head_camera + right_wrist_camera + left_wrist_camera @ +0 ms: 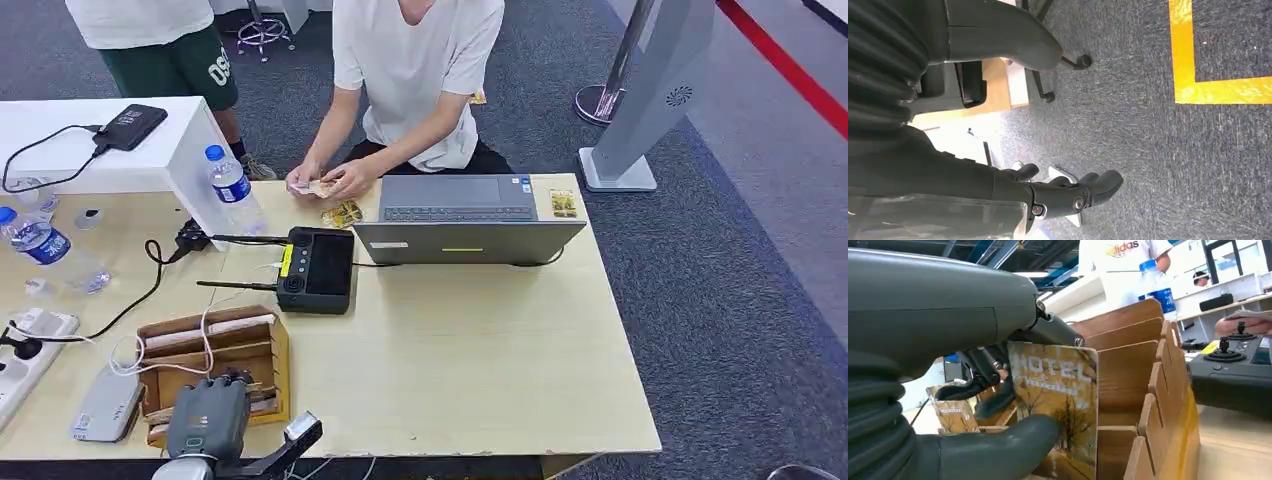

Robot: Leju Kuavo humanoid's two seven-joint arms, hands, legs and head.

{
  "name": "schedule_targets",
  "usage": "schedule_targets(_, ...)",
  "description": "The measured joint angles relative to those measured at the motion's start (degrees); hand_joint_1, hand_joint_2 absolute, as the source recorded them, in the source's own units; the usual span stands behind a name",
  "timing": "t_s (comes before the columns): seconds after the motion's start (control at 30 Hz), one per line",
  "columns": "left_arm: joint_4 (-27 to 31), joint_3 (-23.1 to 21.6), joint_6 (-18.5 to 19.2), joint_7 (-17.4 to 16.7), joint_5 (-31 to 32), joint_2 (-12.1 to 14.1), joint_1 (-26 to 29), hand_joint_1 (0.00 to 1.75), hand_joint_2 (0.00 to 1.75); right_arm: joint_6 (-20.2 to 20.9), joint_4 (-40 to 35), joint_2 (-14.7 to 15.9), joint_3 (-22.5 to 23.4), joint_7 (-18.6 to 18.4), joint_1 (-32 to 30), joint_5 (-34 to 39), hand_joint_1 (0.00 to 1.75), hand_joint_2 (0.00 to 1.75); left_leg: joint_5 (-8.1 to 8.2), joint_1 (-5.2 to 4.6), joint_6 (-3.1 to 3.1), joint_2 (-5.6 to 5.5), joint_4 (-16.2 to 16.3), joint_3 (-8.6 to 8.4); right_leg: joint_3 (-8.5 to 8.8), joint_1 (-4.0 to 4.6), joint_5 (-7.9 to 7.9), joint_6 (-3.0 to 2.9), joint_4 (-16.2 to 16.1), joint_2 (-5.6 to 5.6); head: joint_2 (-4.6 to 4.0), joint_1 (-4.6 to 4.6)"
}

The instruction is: Pass the card to the sensor for recognition and then transmit it.

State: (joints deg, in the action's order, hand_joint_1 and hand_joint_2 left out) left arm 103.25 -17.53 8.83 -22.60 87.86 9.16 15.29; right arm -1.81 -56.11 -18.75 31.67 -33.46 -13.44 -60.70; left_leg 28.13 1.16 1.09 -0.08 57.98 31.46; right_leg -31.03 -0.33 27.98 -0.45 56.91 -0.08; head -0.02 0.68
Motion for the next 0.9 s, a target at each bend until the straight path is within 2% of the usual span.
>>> schedule_targets(0.9,2.27,1.9,0.06,0.13,0.0,0.13,0.51,1.75,1.75,-0.02,0.04,0.0,0.02,0.13,0.01,-0.5,0.0,1.75,0.0,0.0,0.0,0.0,0.01,0.03,-0.07,0.0,0.0,0.0,0.0,0.0,0.0,0.0)
